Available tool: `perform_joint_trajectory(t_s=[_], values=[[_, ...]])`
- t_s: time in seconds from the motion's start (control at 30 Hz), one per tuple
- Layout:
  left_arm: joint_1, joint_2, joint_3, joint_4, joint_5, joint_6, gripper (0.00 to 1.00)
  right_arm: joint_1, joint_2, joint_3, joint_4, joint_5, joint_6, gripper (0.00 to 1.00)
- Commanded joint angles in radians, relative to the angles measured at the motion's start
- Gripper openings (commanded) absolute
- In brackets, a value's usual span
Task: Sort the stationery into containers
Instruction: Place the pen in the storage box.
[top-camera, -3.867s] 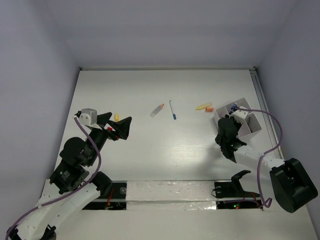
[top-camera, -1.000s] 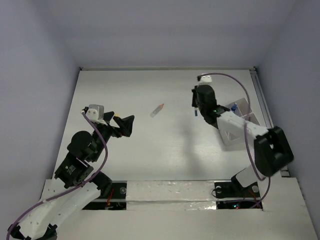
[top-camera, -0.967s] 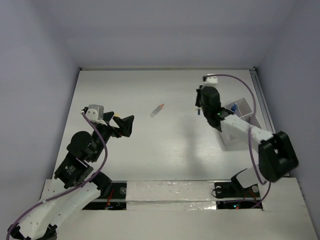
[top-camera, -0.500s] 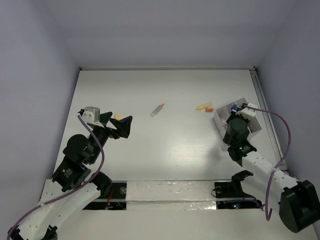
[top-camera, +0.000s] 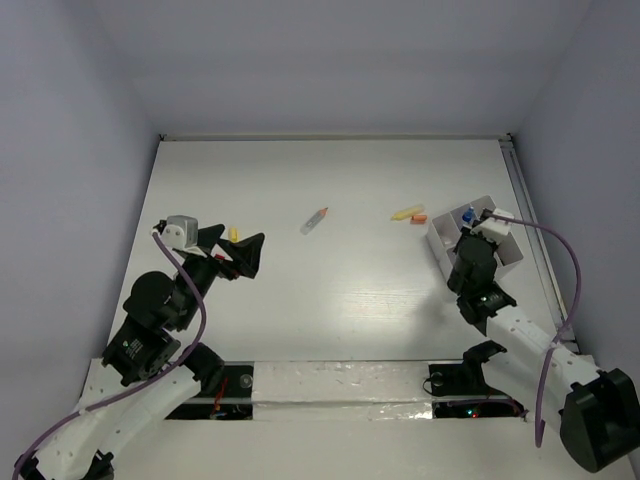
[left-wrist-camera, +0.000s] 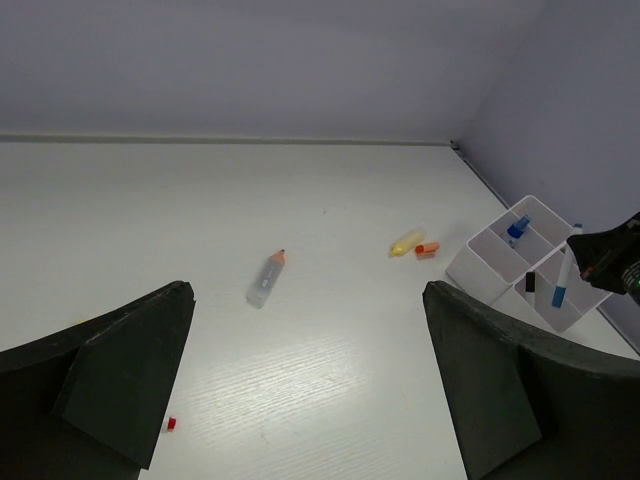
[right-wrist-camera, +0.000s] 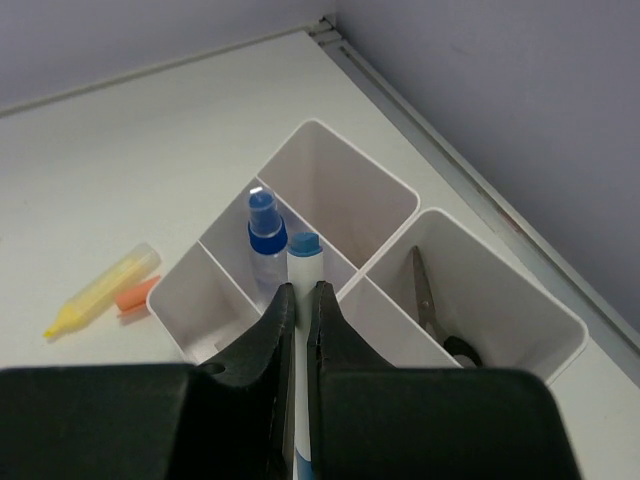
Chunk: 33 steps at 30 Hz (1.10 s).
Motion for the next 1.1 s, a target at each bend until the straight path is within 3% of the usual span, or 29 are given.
perform_joint_trajectory(t_s=[0.0,0.33,0.57,0.7,1.0,1.07], values=[[-0.014,-0.019,-0.005,0.045,-0.003,0.011,0.99,-0.005,0.033,0.033,-0.067,-0.015,0.030,0.00],[-0.014,-0.018,-0.004,0.045,-0.008,0.011,0.99,-0.005,0.122,0.078,-0.107,-0.012,0.025,0.00],[-0.014,-0.013,-0.004,0.044,-0.011,0.011,0.99,0.029,0.129,0.090,-0.129,0.005,0.022,0.17],[-0.014,-0.013,-0.005,0.044,-0.014,0.011,0.99,0.029,0.136,0.099,-0.129,-0.003,0.018,0.34],[-0.014,0.001,-0.005,0.042,-0.026,0.013,0.99,0.074,0.110,0.136,-0.146,-0.027,-0.004,0.41],[-0.014,0.004,-0.005,0.044,-0.035,0.013,0.99,0.098,0.109,0.181,-0.160,-0.119,-0.013,0.41]])
